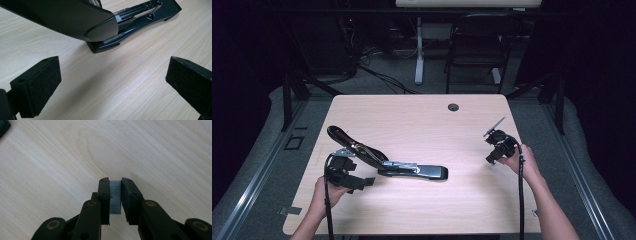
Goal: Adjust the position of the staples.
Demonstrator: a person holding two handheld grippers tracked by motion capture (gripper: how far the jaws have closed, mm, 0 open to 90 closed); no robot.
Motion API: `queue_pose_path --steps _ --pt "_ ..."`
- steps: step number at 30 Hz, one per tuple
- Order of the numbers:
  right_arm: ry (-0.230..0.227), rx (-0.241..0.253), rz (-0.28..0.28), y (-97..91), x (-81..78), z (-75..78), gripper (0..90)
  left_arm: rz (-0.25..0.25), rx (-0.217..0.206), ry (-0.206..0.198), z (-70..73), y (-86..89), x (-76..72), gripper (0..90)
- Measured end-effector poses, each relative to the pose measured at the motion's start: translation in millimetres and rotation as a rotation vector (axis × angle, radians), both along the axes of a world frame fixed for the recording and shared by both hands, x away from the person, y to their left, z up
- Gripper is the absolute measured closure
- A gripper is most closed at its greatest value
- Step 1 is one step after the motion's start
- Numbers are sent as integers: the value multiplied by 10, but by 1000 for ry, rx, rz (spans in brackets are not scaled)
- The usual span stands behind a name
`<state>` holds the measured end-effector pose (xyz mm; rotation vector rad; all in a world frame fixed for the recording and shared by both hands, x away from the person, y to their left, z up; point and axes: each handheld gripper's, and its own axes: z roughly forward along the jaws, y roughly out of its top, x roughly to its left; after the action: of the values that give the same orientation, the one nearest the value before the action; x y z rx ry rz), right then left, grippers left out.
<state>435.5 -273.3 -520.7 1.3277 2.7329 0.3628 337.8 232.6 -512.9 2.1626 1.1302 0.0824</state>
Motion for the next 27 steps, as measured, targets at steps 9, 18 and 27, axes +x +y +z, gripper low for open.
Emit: queue_pose_path --steps 9,18,27 --pt "-5 16 4 60 -19 15 780 4 6 5 -8 3 3 5" --pt "-27 65 3 158 -60 20 780 7 5 4 -15 -1 6 4" --pt "-7 40 61 231 -60 70 780 5 1 11 -18 6 13 4"
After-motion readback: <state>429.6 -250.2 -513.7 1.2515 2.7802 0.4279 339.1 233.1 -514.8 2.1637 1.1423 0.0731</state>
